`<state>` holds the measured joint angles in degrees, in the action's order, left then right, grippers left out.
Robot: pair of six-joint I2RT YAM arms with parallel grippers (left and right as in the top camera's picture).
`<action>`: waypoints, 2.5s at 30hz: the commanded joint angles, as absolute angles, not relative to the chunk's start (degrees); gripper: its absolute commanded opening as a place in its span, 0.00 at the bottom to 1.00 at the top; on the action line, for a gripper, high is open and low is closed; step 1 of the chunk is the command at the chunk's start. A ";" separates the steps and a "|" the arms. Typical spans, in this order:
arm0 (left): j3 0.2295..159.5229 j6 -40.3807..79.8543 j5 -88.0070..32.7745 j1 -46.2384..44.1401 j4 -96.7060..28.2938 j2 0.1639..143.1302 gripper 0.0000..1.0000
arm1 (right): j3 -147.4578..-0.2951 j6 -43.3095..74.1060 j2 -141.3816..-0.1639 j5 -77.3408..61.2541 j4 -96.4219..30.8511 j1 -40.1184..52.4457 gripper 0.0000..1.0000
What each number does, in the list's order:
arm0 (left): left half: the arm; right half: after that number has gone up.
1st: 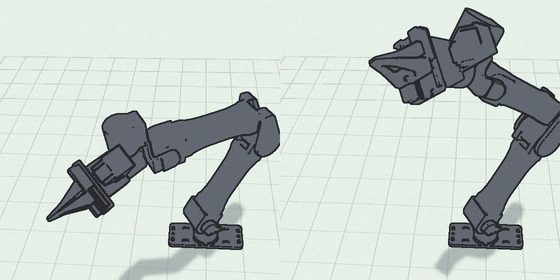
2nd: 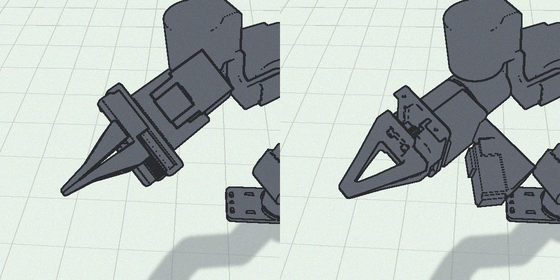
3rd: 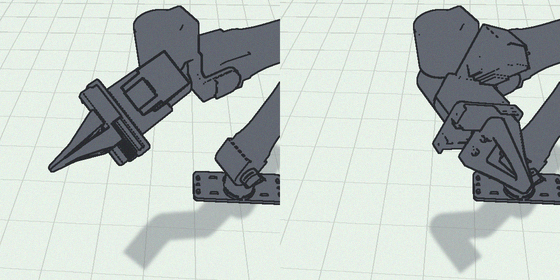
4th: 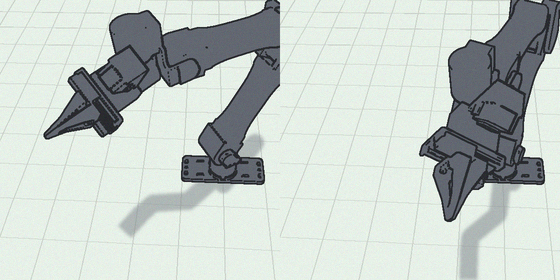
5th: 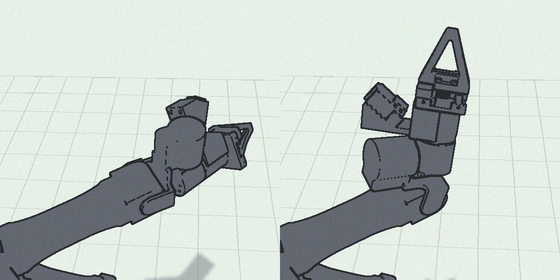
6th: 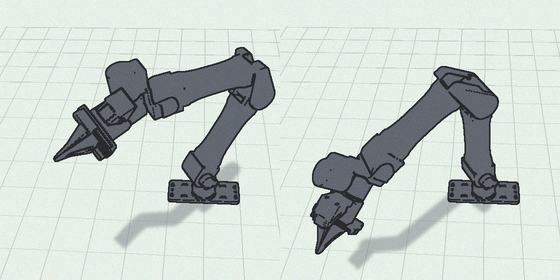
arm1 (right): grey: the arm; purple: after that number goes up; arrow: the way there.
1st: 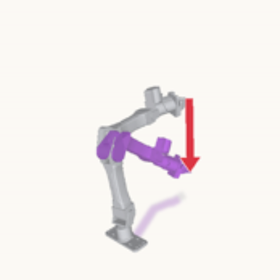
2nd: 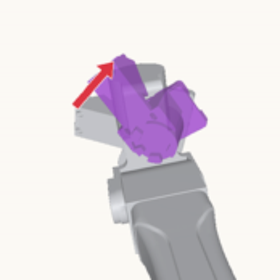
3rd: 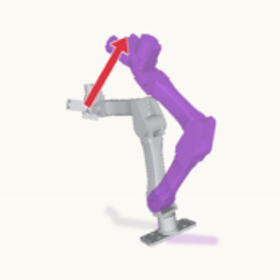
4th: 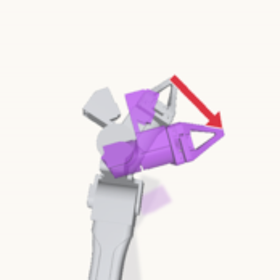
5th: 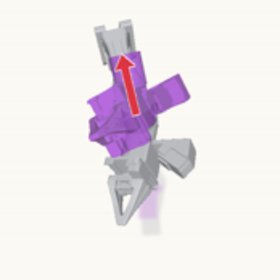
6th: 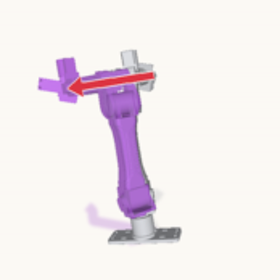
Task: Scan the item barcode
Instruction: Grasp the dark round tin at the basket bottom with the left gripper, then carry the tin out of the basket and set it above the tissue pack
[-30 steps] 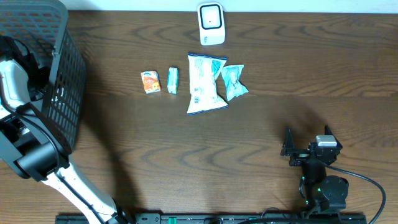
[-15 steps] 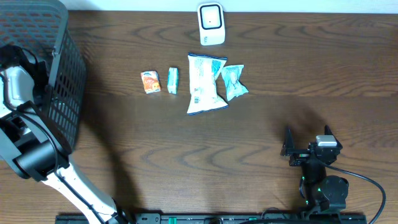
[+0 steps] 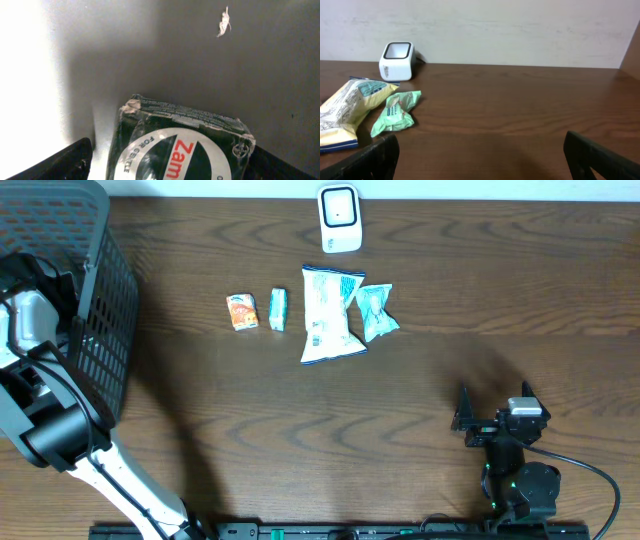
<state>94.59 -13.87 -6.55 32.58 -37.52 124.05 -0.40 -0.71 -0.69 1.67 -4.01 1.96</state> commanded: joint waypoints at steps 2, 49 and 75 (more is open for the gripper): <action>92.88 -14.37 -6.90 32.82 -36.51 124.46 0.78 | -0.32 -1.34 -0.38 1.56 -4.23 1.96 0.99; 92.90 18.50 -32.60 16.03 -22.39 80.99 0.55 | -0.32 -1.37 -0.38 1.56 -4.23 1.96 0.99; 92.90 7.07 -3.29 -7.20 -21.30 112.92 0.56 | -0.32 -1.34 -0.38 1.56 -4.23 1.96 0.99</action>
